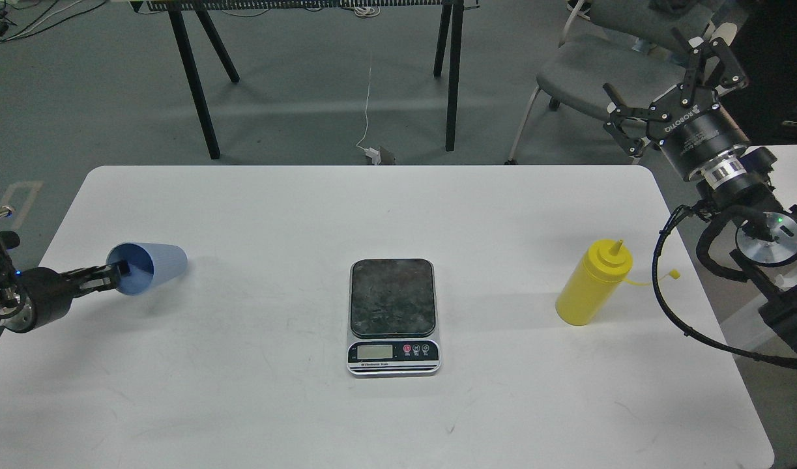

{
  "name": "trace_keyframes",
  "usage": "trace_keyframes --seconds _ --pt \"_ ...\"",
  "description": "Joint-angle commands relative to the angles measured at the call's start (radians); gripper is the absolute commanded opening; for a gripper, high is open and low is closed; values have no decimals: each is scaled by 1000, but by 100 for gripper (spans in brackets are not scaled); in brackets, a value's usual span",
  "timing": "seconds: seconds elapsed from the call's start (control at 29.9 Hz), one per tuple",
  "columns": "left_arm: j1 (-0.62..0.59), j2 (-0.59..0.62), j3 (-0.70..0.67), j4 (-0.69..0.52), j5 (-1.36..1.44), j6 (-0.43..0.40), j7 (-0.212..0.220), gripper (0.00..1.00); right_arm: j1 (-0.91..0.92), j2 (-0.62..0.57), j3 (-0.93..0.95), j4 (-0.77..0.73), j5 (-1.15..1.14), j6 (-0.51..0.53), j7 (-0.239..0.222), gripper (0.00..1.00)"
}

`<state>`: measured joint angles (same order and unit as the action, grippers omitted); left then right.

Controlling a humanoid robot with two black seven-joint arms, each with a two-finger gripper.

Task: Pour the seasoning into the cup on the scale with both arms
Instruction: 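Lift the blue cup with the left gripper toward the scale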

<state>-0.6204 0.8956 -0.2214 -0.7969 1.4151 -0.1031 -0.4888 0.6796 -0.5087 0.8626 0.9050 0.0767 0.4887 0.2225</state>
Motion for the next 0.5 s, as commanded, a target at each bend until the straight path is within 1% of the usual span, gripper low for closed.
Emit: trace_keyframes --seconds 0.0,0.07,0.2,0.33,0.37,0.47 --pt "-59 107 0 -177 8 -53 0 5 0 -1 0 -1 0 0 0 100" --pt "-113 143 2 -238 30 -88 0 6 0 -1 0 -1 0 0 0 100" --pt "-261 158 2 -321 183 -246 0 7 0 1 1 -3 0 0 0 100" --pt "-373 143 2 -393 324 -369 0 7 0 2 -2 -5 0 0 -2 100" --pt "-406 117 2 -403 359 -386 0 7 0 2 -4 -5 -2 0 0 100" --pt "-476 14 2 -427 441 -386 0 8 1 1 3 -6 0 0 0 100"
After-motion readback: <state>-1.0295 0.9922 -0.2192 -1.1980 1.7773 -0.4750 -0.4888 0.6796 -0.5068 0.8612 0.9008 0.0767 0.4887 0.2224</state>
